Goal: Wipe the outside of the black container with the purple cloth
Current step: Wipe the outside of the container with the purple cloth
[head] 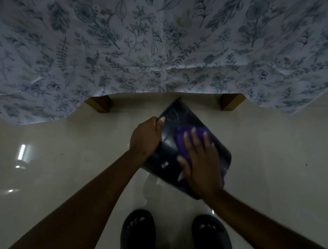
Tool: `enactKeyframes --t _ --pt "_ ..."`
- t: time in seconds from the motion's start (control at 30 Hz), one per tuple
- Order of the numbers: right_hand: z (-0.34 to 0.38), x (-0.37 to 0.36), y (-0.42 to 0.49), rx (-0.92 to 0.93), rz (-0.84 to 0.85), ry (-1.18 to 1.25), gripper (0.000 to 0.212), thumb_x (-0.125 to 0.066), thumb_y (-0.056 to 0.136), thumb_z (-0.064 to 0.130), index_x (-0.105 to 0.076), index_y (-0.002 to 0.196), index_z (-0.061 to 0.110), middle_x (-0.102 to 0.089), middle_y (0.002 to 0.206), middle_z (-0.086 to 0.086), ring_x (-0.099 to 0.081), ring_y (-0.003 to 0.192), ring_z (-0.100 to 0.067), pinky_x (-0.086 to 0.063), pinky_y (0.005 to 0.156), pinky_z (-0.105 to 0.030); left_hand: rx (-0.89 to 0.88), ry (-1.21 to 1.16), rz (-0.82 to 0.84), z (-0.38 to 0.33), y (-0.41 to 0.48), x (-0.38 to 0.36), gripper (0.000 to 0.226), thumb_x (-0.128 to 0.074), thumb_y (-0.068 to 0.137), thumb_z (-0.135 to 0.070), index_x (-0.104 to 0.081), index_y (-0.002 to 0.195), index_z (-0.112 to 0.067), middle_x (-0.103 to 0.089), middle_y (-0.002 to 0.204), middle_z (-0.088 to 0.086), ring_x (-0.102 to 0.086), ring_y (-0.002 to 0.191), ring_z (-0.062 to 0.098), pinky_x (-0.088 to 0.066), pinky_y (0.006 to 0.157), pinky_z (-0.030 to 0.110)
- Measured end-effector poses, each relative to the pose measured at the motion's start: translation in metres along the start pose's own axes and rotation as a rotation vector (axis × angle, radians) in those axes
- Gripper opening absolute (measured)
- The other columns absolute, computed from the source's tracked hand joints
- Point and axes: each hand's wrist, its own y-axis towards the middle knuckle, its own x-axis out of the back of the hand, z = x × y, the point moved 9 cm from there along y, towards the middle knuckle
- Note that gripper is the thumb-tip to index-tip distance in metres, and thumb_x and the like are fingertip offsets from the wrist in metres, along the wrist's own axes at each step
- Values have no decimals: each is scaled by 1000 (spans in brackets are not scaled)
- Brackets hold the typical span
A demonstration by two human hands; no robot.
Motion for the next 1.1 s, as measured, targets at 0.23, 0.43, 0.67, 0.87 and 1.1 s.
enactKeyframes --t 0.23,0.43,0.67,0.87,1.1 --pt "-13 12 28 -55 -44 118 57 -28 98 49 -22 150 26 -27 158 -2 -21 147 -26 -23 117 -44 12 -24 -24 2 -5 0 47 -31 103 -38 -58 87 -3 -64 83 15 -61 81 33 -40 66 31" --pt "-23 10 64 -140 54 189 62 -21 97 55 -25 149 23 -34 154 -6 -34 140 -28 -31 113 -42 2 23 -26 4 -5 4 50 -28 103 -40 -60 92 -2 -67 89 16 -62 83 33 -44 69 34" --pt "14 -4 6 117 41 -61 66 -18 95 60 -9 152 28 -6 162 -1 0 150 -26 -12 119 -48 -1 6 51 4 10 -6 51 -27 103 -43 -62 98 -5 -69 93 16 -64 87 32 -50 77 37" --pt "-28 7 69 -89 69 318 59 -30 98 51 -24 150 24 -31 156 -5 -31 143 -23 -27 116 -41 -23 -48 95 -7 15 -5 49 -31 104 -37 -62 98 0 -66 93 16 -61 88 31 -45 75 34" --pt "20 3 13 169 18 35 66 -22 93 62 -5 150 33 -6 161 3 -2 149 -25 -6 116 -43 48 24 183 -1 28 -13 43 -31 103 -37 -59 96 -5 -65 100 18 -57 87 31 -38 72 31"
